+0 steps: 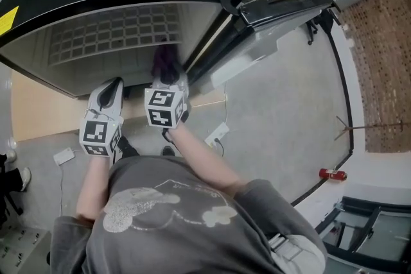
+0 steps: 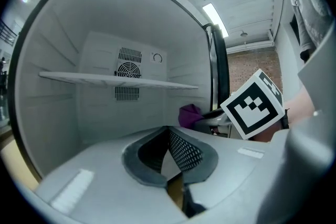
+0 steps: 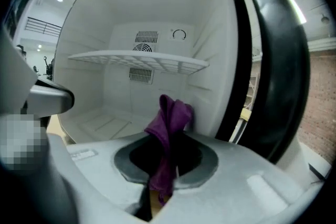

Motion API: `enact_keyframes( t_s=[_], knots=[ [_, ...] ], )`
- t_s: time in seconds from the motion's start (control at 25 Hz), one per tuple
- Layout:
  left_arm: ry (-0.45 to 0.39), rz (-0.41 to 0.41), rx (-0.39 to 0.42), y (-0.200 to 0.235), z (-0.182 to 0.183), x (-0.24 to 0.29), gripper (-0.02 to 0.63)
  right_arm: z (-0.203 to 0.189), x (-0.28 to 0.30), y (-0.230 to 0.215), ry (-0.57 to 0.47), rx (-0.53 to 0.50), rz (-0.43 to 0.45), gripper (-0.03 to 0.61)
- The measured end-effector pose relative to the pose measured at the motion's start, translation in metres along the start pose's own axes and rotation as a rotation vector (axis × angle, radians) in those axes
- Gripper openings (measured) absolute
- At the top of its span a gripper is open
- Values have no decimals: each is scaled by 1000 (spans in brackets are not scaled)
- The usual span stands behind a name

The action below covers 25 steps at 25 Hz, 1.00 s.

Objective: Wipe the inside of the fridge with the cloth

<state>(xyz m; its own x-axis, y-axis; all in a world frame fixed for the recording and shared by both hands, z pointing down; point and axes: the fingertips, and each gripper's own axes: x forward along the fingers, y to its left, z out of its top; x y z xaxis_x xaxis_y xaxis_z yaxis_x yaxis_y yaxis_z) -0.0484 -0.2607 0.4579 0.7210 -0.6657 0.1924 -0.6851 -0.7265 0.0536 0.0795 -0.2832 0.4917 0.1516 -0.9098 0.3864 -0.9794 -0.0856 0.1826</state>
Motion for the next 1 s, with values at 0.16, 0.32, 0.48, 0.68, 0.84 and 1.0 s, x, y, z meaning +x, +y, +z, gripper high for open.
enact_keyframes(
  t_s=[0.16, 0.32, 0.48, 0.68, 0.84, 1.0],
  knots=[
    [-3, 22, 5, -19, 6, -11, 17, -6, -30, -5, -13, -1, 39, 44],
    [-10, 65, -1, -31, 1, -25, 17, -20, -53, -8, -24, -7, 74, 46],
    [-23, 118, -13, -46, 2, -40, 17, -23, -82, -13, -80, -7, 148, 46],
    [-41, 170, 19, -71, 15, -71, 17, -32, -122, -22, -159, -69, 246, 46],
    [-51, 174, 42, -79, 28, -93, 17, -32, -141, -16, -244, -123, 410, 46],
    [-58, 178, 33, -67, 21, -102, 17, -36, -145, -26, -267, -110, 457, 46]
  ],
)
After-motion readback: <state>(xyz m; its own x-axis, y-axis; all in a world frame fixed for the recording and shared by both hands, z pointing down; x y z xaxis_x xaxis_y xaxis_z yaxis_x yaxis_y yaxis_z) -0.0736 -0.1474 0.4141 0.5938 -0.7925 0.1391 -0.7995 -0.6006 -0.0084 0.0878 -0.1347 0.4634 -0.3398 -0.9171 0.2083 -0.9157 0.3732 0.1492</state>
